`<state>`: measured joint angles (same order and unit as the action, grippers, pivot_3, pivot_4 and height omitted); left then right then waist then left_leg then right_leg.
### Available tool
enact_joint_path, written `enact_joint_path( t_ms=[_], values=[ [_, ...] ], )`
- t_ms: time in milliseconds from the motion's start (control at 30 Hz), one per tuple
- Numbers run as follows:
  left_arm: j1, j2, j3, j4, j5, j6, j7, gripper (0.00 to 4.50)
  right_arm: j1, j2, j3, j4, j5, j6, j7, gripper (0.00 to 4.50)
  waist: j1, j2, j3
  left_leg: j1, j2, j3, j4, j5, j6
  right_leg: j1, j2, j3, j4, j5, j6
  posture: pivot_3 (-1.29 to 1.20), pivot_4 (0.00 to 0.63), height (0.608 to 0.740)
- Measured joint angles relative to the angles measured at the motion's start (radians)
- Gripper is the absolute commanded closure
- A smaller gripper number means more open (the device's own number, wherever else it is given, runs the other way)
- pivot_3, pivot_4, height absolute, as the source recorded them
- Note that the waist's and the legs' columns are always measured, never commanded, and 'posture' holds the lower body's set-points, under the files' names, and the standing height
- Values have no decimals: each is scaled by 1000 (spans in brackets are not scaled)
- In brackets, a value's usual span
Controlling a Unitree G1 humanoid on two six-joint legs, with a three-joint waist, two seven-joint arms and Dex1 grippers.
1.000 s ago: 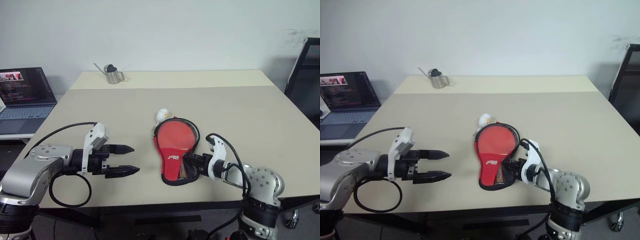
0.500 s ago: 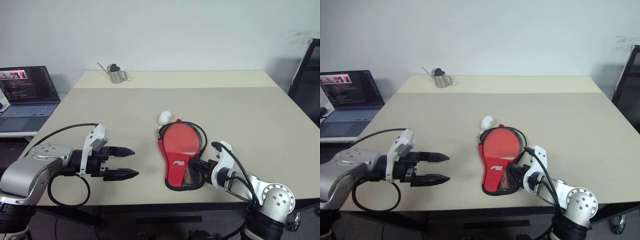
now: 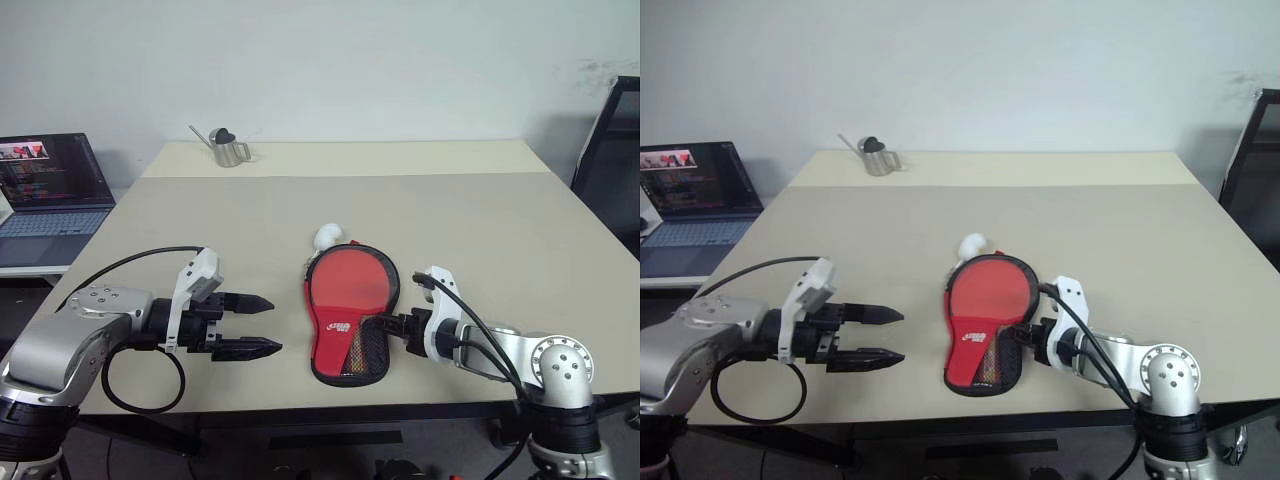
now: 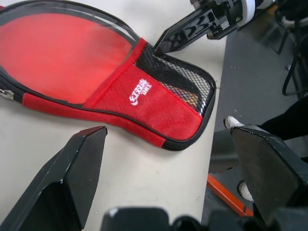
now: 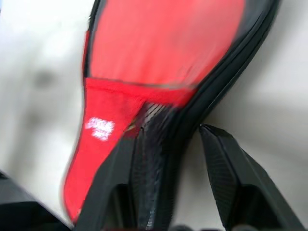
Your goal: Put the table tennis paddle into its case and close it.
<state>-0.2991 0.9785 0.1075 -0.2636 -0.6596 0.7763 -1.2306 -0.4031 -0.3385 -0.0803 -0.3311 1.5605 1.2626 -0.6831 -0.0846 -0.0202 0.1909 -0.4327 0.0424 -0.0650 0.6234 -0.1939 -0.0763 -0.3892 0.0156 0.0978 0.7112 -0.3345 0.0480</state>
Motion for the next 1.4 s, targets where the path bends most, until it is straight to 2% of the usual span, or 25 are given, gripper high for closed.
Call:
enact_joint_path(
  t_ms=[67, 133, 200, 267, 533, 800, 1100, 1333, 1400],
  values=[
    [0, -1, 0, 0, -1, 0, 3, 0, 0, -17, 5, 0, -24, -18, 50, 2479, -1, 0, 0, 0, 1, 0, 0, 0, 0, 0, 1, 0, 0, 0, -1, 0, 150, 740],
    [0, -2, 0, 0, -1, 0, 6, 0, 0, -24, 9, 0, -44, -37, 89, 2125, -1, 0, 0, 0, 2, 0, 0, 0, 0, 0, 2, 0, 0, 0, -2, 0, 150, 740],
    [0, -3, 0, 0, -1, -1, 9, 0, 0, -38, 24, 0, -62, -49, 117, 1636, -1, 0, 0, 0, 2, 0, 0, 0, 0, 0, 2, 0, 0, 0, -2, 0, 150, 740],
    [-3, -8, 0, 2, -1, -2, 15, 0, 0, -46, 33, -1, -89, -53, 139, 951, 0, 0, 0, 0, 2, 1, 0, 0, 0, 0, 1, 0, 0, 0, -2, 0, 150, 740],
    [-24, -22, -1, 25, 0, -7, 21, 0, 15, -52, 68, -2, -198, -71, 233, 951, 0, 0, 0, 0, 2, 1, 0, 0, 0, 0, 2, 1, 0, 0, -1, 0, 150, 740],
    [-38, -23, -3, 39, 3, -19, 22, 0, 16, -79, 136, -7, -407, -92, 403, 951, 1, 0, 0, 0, 2, 1, 0, 0, 0, 0, 2, 0, 0, 0, -1, 0, 150, 740],
    [-55, -26, -4, 39, 5, -21, 29, 0, -19, -40, 230, -6, -610, -105, 549, 951, 1, 0, 0, 0, 2, 1, 1, 0, 0, 0, 2, 1, 0, 0, -1, 0, 150, 740],
    [-55, -26, -4, 40, 7, -21, 42, 0, -28, 52, 169, 31, -656, -65, 568, 951, -2, -1, -1, 1, 3, 1, 1, 0, 0, 0, 3, 1, 2, 1, -2, 0, 150, 740],
    [-55, -26, -4, 39, 7, -21, 43, 0, -31, 88, 131, 46, -654, -43, 564, 1330, -3, -1, -1, 2, 3, 1, 1, 0, 0, 0, 3, 1, 2, 1, -3, 0, 150, 740]
  ],
)
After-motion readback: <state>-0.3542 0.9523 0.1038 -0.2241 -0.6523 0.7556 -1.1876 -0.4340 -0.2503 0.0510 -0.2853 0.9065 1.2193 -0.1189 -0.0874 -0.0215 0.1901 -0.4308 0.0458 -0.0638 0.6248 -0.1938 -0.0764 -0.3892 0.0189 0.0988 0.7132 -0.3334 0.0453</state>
